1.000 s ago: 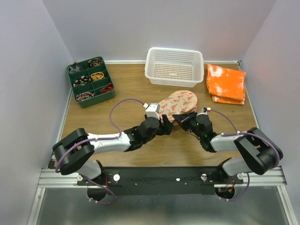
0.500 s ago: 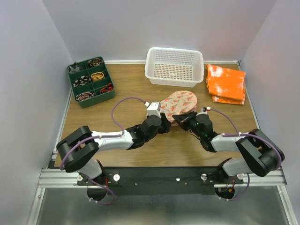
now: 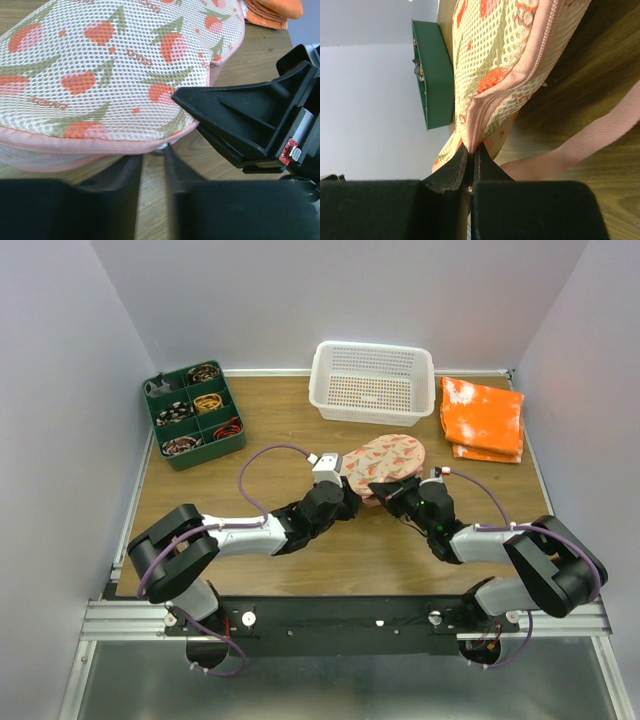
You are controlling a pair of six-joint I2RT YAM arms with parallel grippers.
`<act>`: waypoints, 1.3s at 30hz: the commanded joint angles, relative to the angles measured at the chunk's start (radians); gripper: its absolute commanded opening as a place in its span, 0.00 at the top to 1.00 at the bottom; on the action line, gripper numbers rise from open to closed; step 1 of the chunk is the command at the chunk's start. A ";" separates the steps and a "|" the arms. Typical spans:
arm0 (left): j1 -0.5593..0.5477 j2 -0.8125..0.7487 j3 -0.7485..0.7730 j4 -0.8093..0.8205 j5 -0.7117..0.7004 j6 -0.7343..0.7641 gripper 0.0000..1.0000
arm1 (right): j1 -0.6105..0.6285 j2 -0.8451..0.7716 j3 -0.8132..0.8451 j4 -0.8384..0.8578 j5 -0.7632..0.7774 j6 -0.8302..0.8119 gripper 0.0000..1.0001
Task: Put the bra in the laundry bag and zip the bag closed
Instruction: Zip the zipper on the laundry bag.
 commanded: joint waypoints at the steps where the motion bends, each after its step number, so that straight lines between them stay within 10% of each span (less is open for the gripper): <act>1: 0.016 0.005 0.022 0.035 -0.003 0.017 0.80 | -0.002 -0.028 0.016 -0.008 -0.019 -0.018 0.90; 7: 0.019 -0.024 0.014 0.041 -0.002 0.035 1.00 | -0.002 -0.032 0.011 -0.012 -0.013 -0.018 0.89; 39: 0.020 -0.317 -0.182 -0.152 -0.063 0.103 1.00 | -0.125 -0.118 0.128 -0.396 0.015 -0.182 0.95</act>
